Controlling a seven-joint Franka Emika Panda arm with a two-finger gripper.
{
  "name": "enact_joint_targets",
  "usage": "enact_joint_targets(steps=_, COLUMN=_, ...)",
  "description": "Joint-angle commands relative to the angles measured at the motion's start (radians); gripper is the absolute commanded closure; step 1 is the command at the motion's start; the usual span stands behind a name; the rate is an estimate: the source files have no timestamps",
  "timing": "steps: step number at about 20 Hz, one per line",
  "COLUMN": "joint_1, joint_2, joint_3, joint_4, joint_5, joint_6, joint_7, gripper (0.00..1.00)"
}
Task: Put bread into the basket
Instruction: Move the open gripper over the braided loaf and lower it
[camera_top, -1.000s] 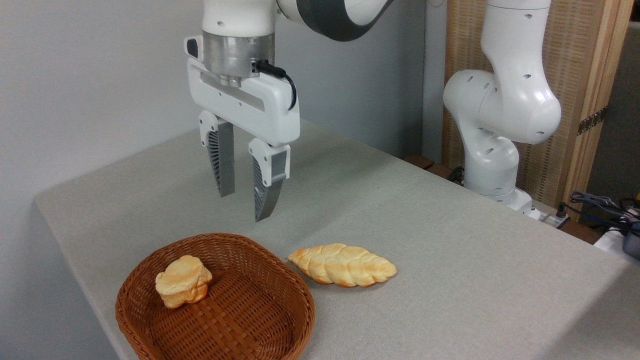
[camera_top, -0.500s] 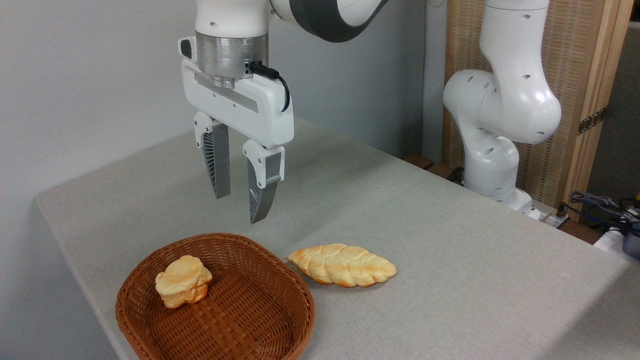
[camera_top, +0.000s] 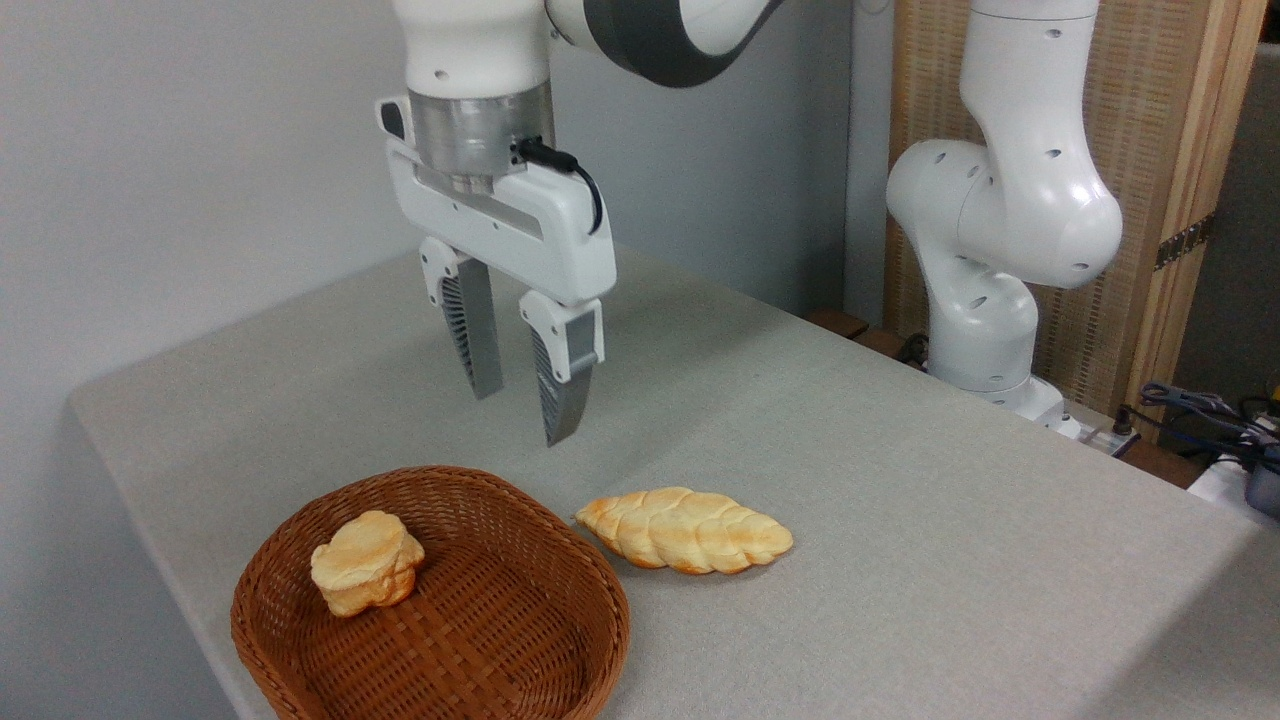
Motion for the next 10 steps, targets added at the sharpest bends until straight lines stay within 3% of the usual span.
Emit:
enact_joint_targets(steps=1, joint_1=0.005, joint_2=-0.067, joint_3=0.013, joint_4=-0.133, joint_5=0.011, joint_6=0.001, joint_7=0.062, gripper=0.0)
enact_joint_targets(steps=6, joint_1=0.005, joint_2=-0.112, joint_3=0.04, joint_4=-0.253, joint_5=0.012, joint_6=0.045, joint_7=0.177, gripper=0.0)
enact_joint_targets(steps=10, joint_1=0.008, joint_2=-0.11, joint_3=0.042, joint_4=-0.31, joint_5=0.012, joint_6=0.111, joint_7=0.382, gripper=0.0)
